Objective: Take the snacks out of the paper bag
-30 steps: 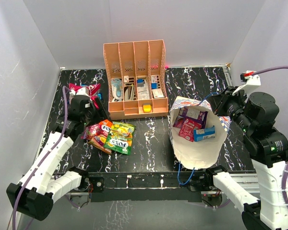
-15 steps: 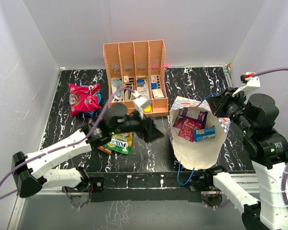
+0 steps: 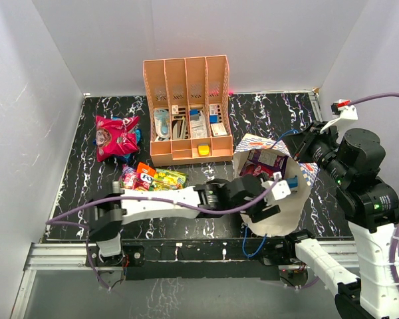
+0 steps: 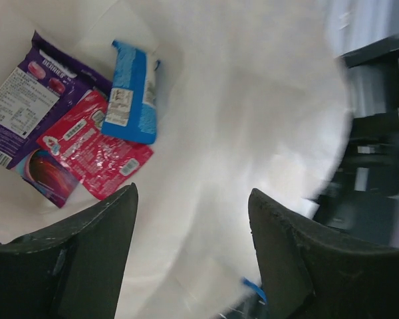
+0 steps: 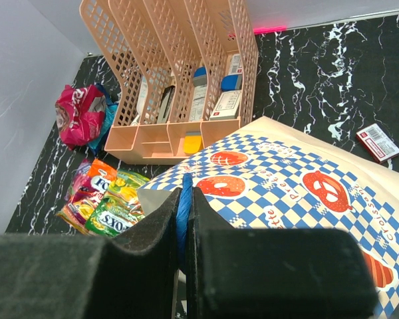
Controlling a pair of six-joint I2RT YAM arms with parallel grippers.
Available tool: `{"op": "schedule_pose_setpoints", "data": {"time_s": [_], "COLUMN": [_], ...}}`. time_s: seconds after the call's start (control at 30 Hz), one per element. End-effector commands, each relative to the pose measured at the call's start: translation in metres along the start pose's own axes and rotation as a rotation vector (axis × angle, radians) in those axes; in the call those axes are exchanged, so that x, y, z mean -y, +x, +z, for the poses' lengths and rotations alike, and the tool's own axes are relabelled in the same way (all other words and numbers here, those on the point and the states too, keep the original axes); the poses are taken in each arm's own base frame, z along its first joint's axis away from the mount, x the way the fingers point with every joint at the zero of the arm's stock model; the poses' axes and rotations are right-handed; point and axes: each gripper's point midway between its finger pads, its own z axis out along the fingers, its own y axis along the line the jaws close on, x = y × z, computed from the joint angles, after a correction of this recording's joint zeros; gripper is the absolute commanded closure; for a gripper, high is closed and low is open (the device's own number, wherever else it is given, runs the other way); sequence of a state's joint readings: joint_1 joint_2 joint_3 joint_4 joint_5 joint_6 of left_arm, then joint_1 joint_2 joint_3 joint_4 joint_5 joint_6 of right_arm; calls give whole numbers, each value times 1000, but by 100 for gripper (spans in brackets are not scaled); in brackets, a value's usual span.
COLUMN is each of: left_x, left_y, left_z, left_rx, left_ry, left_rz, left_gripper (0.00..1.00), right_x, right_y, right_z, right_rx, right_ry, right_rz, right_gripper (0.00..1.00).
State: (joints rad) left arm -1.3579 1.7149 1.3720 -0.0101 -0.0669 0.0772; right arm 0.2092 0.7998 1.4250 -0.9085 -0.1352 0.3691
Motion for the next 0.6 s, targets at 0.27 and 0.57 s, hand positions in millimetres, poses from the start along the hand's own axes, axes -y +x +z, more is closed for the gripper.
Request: {"op": "schedule_pose_setpoints", "data": {"time_s": [0.27, 0.57], "left_x": [-59, -86], "left_y": [3, 22], "left_z": [69, 111], "left_rx": [80, 60], "left_ry": [-248, -229], "left_rz": [107, 7], "left_gripper": [36, 31], "right_x": [-18, -19], "right_y": [-28, -28], "right_z": [-9, -9], "right_rx": [95, 95], "right_ry": [-68, -74], "right_rz": [4, 8], "right_gripper": [92, 92]}}
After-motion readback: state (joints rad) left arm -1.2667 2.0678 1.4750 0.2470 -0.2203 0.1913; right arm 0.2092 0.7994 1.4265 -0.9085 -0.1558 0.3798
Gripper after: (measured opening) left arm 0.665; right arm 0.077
